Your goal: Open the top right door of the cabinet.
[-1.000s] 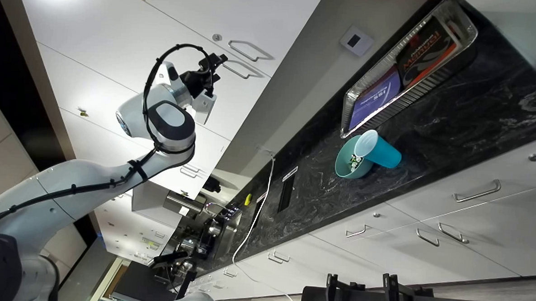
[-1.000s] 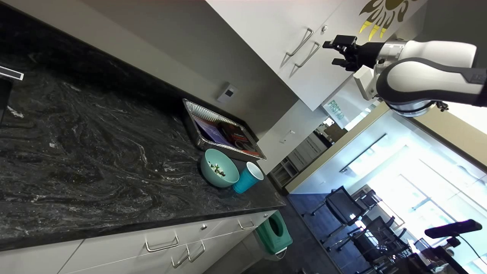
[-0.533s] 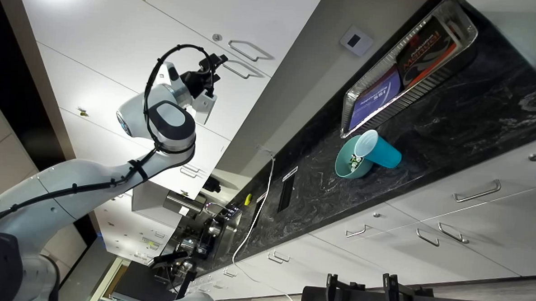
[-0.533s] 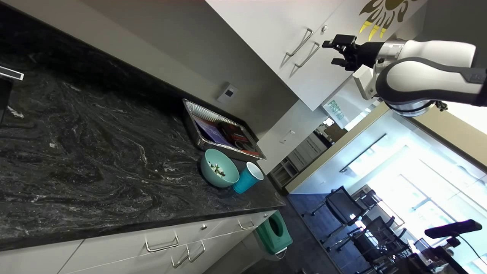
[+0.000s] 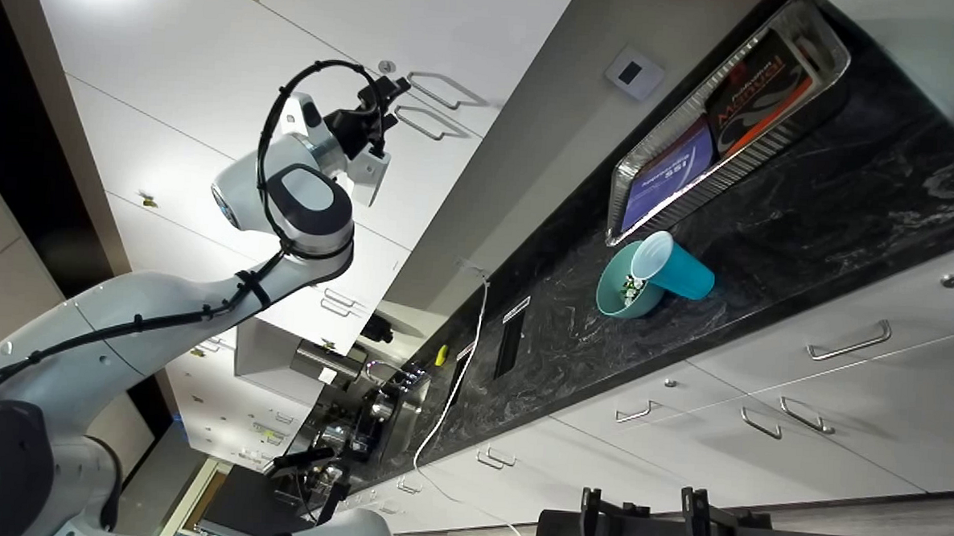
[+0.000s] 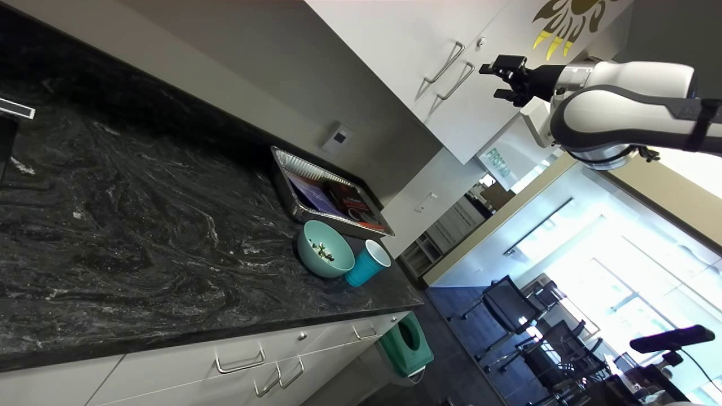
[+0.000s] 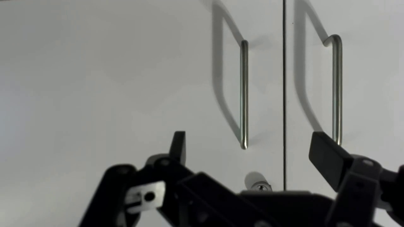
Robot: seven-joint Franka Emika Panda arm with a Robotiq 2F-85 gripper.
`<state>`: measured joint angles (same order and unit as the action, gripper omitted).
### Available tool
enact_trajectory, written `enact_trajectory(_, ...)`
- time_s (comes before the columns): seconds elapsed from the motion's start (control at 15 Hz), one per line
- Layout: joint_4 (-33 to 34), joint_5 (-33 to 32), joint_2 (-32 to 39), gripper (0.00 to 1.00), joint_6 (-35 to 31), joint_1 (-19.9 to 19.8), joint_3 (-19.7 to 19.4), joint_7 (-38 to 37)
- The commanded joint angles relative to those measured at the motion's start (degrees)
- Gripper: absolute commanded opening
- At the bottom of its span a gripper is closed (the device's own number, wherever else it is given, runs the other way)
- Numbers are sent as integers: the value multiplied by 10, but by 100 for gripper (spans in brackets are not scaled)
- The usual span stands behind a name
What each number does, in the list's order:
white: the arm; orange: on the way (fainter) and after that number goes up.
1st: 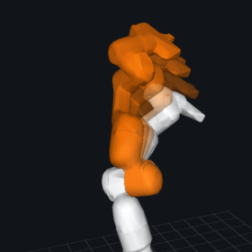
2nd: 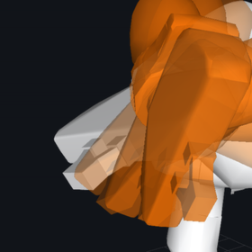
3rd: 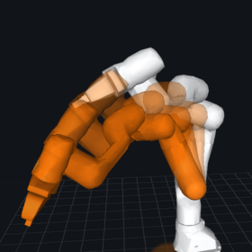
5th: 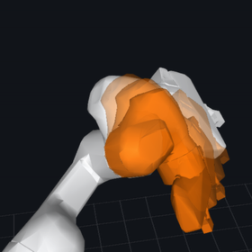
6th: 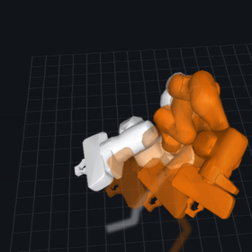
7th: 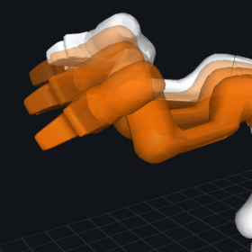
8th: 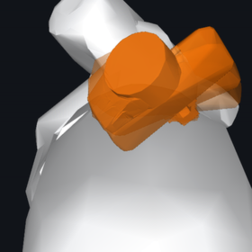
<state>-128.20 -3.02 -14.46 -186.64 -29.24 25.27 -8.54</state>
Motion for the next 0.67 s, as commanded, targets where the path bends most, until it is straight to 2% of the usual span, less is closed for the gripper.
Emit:
enact_trajectory(0.0, 36, -3, 31, 100, 2, -39, 39, -12)
enact_trajectory(0.6, 71, -5, 65, 100, 8, -98, 98, -12)
